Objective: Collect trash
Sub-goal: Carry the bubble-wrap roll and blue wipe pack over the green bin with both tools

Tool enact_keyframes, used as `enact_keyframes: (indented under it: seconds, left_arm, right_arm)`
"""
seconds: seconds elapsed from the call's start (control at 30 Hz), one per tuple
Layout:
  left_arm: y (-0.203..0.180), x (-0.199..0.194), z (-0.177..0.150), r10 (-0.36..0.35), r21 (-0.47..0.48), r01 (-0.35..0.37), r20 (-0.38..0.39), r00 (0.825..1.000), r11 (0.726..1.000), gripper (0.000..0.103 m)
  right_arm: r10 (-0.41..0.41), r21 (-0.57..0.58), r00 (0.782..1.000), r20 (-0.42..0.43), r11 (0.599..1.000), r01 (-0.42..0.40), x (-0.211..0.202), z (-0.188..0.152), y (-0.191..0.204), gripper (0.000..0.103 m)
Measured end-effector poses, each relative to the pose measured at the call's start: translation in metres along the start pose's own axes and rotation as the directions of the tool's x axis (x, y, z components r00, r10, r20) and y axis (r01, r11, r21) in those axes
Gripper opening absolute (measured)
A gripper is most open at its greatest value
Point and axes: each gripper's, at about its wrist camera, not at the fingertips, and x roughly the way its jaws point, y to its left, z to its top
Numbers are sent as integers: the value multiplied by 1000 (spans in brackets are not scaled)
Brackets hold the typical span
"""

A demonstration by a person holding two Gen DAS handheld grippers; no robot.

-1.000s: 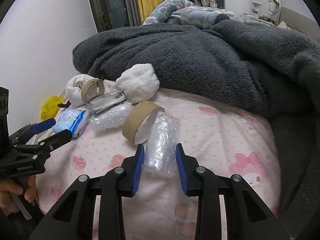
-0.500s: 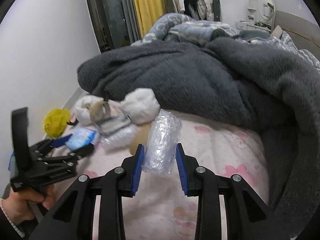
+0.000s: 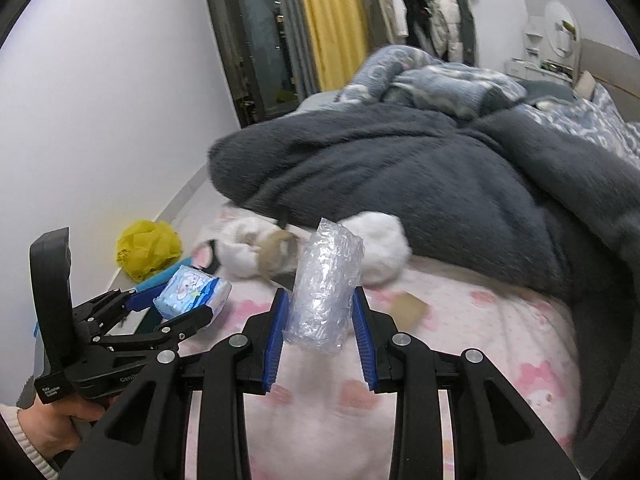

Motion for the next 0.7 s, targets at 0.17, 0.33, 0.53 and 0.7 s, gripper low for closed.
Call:
enact_keyframes:
  seconds: [0.17, 0.33, 0.53, 0.7]
  left_arm:
    - [35, -8, -5, 60, -41, -61, -9, 998, 997, 73]
    - [71, -14, -13, 118, -84, -120, -34, 992, 989, 73]
    - [115, -16, -30, 177, -138, -188, -92, 980, 972, 73]
    - [150, -12, -47, 208, -179, -236, -164, 964, 955, 74]
  right_arm:
    - [44, -33, 999, -2, 998, -44, 8, 10, 35, 33]
    - [82, -69, 997, -12, 994, -83, 18, 15, 66, 33]
    - [135, -112, 990, -33, 984, -138, 30, 18, 107, 33]
    - [172, -151, 983, -64, 972, -180, 44, 17, 143, 33]
